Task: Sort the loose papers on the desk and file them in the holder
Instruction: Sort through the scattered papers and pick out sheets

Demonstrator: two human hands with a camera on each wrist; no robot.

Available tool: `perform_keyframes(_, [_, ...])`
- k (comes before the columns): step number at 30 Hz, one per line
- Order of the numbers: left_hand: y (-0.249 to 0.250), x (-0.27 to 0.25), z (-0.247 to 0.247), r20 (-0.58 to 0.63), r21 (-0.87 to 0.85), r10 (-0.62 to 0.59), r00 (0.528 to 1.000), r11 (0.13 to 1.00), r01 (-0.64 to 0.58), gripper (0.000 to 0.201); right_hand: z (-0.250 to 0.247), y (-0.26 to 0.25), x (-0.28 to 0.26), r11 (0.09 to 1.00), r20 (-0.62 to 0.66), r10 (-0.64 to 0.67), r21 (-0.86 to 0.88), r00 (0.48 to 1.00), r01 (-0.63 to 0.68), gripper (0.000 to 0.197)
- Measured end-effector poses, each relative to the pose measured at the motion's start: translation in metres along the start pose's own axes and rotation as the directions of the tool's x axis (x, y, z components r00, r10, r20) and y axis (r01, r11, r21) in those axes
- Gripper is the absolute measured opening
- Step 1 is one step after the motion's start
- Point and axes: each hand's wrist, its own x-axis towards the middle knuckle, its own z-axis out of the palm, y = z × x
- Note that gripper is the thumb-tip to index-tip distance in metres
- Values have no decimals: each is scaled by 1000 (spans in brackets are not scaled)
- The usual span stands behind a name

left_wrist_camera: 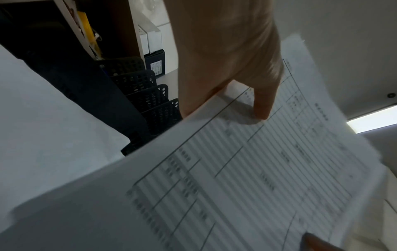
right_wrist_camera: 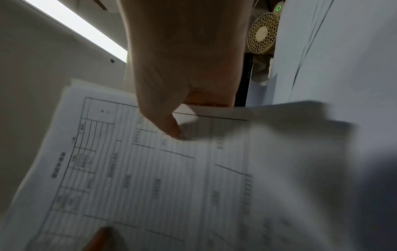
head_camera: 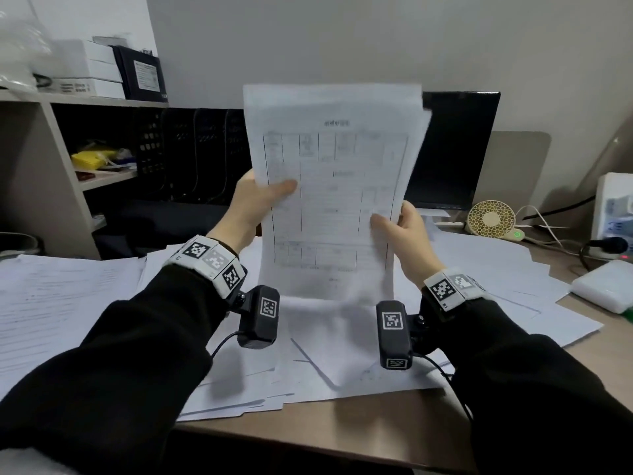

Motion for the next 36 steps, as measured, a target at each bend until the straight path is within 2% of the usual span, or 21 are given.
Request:
perform_keyframes(4, [-11, -7, 7, 34, 66, -37, 999, 997, 35, 32, 1, 7, 1, 1000, 12, 9, 4, 1000, -9, 37])
perform_keyframes(7, [-18, -9, 13, 0, 77, -37, 999, 996, 37, 26, 3, 10, -3, 999, -23, 1, -39, 1000, -2, 31])
perform_keyframes(11, [-8, -3, 18, -34, 55, 22, 999, 998, -20, 26, 4, -11, -1, 987, -150, -144, -95, 978, 131, 16])
perform_keyframes(18, [5, -8, 32, -19, 32, 107, 994, 994, -106, 24, 4, -29, 5, 935, -224, -344, -167, 912, 312, 9])
perform_keyframes(20, [-1, -11, 34, -2, 37, 74, 997, 997, -74, 27, 3, -21, 2, 945, -220, -319, -149, 922, 291, 10])
perform_keyframes(22, [-9, -15, 34, 43, 56, -11, 999, 998, 8, 29, 2, -7, -1, 965, -205, -255, -120, 945, 234, 15])
perform_keyframes(24, [-16, -19, 34, 111, 135, -87, 990, 988, 72, 32, 0, 7, -5, 975, -194, -202, -135, 960, 178, 22])
perform_keyframes(26, [-17, -20, 32, 141, 188, -99, 985, 979, 72, 33, -1, 14, -6, 977, -209, -170, -166, 963, 136, 27])
perform_keyframes(32, [6, -1, 29, 9, 143, 131, 991, 981, -131, 22, -8, -13, 7, 967, -247, -222, -181, 943, 181, 23])
perform_keyframes(36, [20, 13, 25, -78, 143, 203, 976, 971, -191, 16, -15, -8, 10, 971, -123, -122, -218, 985, 93, 35])
